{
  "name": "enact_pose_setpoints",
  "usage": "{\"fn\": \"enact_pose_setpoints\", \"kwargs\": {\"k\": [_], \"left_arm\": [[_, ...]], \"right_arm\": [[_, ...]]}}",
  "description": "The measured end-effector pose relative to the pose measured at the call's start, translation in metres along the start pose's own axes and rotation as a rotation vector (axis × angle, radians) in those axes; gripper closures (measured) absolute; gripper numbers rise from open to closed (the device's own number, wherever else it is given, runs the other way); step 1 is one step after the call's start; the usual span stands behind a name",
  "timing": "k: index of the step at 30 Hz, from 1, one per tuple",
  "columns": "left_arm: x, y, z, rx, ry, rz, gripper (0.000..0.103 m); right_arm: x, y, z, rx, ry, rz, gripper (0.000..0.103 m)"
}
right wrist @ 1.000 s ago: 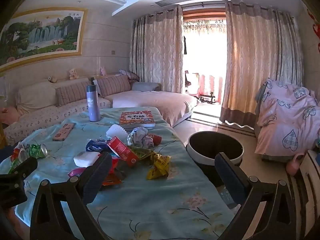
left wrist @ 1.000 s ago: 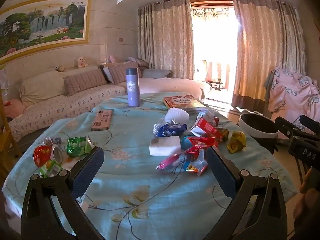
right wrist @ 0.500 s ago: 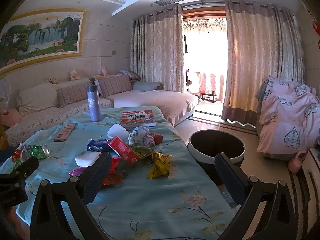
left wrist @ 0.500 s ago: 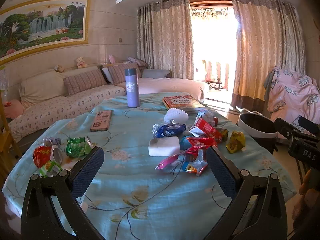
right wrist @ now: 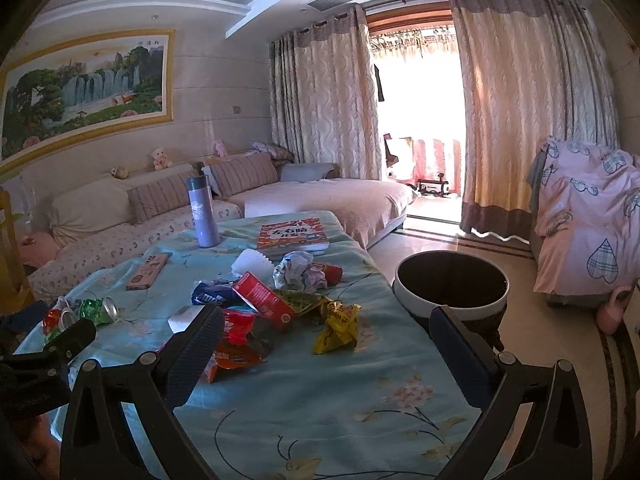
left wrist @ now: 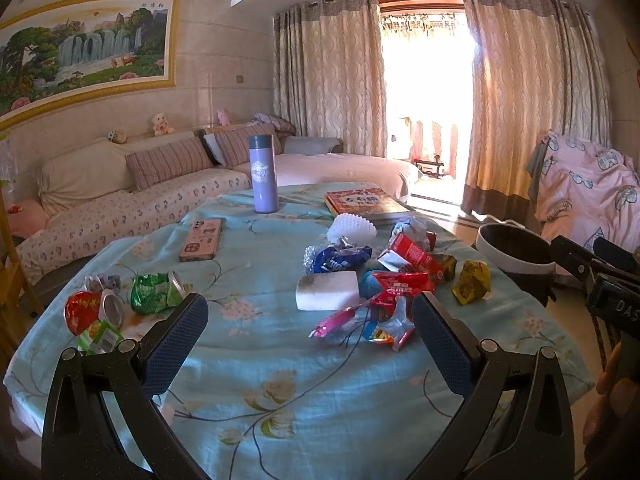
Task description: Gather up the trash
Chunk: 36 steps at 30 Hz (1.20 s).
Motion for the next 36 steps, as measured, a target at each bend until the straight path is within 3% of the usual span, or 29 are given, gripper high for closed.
{"fn": "enact_pose_setpoints", "kwargs": {"k": [24,36], "left_arm": [[0.004,0.007,-0.002,0.006,-0.007,-0.017,0.0],[0.015,0.028,-0.009,0.017,-0.015,-0.09,0.0]], "right_arm": [[0.002,0.002,-0.011,-0.056,-0.026,0.006,0.0],[0.011,0.018,-0.015,-0.103,-0.014,-0.039,0.0]]}}
Point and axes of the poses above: each gripper's, at about its wrist camera, not at the fingertips, and y roughly the way its jaws point, z to its right, x to its underside, the point moved 6 cm from there along y, roughly the way its jaws point, and after that the axes turned 10 degrees about -y, right-handed, at the moved point
